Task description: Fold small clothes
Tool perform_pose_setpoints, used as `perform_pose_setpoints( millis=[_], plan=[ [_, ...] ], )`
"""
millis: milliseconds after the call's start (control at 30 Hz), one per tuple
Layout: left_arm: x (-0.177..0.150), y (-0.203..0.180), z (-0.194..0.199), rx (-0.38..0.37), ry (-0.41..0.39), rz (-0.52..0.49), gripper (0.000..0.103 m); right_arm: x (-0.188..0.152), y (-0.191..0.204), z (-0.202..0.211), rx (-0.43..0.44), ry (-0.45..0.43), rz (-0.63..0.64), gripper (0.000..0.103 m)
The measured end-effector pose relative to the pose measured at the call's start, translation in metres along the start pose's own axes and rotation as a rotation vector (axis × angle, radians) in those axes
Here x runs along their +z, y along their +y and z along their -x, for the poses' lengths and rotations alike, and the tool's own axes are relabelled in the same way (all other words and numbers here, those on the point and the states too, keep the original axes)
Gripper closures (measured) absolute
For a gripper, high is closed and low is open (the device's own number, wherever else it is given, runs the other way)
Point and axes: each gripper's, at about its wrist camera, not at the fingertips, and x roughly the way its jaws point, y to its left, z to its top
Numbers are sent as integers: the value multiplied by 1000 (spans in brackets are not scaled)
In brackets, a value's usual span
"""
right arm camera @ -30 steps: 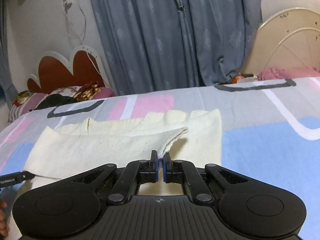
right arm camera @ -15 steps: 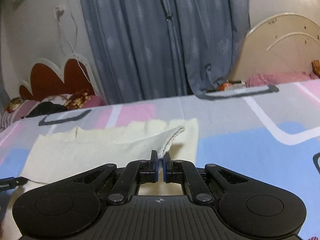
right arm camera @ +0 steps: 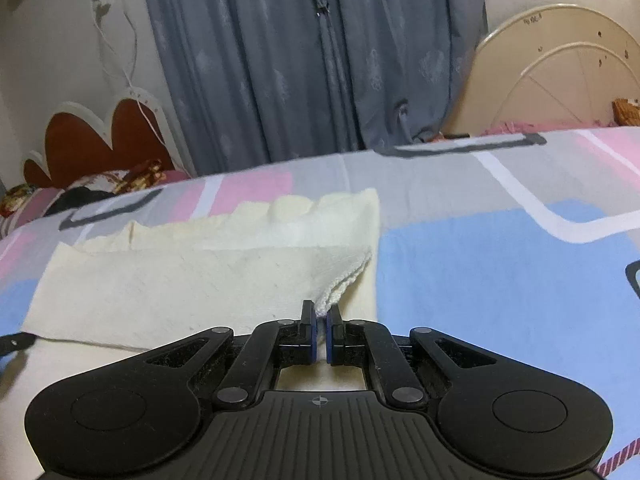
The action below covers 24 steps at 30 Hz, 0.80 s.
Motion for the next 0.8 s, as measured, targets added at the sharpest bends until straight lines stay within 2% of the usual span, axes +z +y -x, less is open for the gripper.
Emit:
perform_pose_setpoints(
  millis=[33,67,100,133,200,300,400,433,500,567,633,700,733,800],
  plan=[
    [1,1,1,-11,7,-29,30,-2,-2,-2,-1,14,-1,100],
    [3,3,7,-17,4,-34,34,-1,-3,1,0,16,-1,100],
    [4,7,17,-19,-29,-32,37,2,-2,6,-12,18,3,99],
    [4,10,32,-7,-97,-35,38,4,0,15,-30,-5,11,99],
    [11,2,47,-61,-163,-41,38,9,4,31,-20,-70,24,99],
    [19,-35,36,-167,-143,-109,31,11,24,20,21,-60,51,99],
    [15,-57,5,-185,-63,-161,28,3,44,-2,26,-15,93,99],
    [11,-54,-6,-184,-21,-155,28,-1,45,-5,7,-12,111,99],
    [6,-41,-6,-214,-48,-140,28,-6,34,-3,-142,-26,127,99],
    [6,-34,-5,-230,-43,-131,28,-9,4,8,-188,-39,29,99],
    [8,-33,-7,-232,-40,-127,28,-6,-3,23,-245,-94,13,99],
    [9,-39,-6,-218,-38,-132,23,-1,5,32,-164,-148,19,99],
    [8,-44,-7,-211,-38,-147,18,2,15,29,-102,-146,41,99],
    [5,-51,-9,-188,-36,-201,16,0,32,18,-29,-128,88,99]
  ],
)
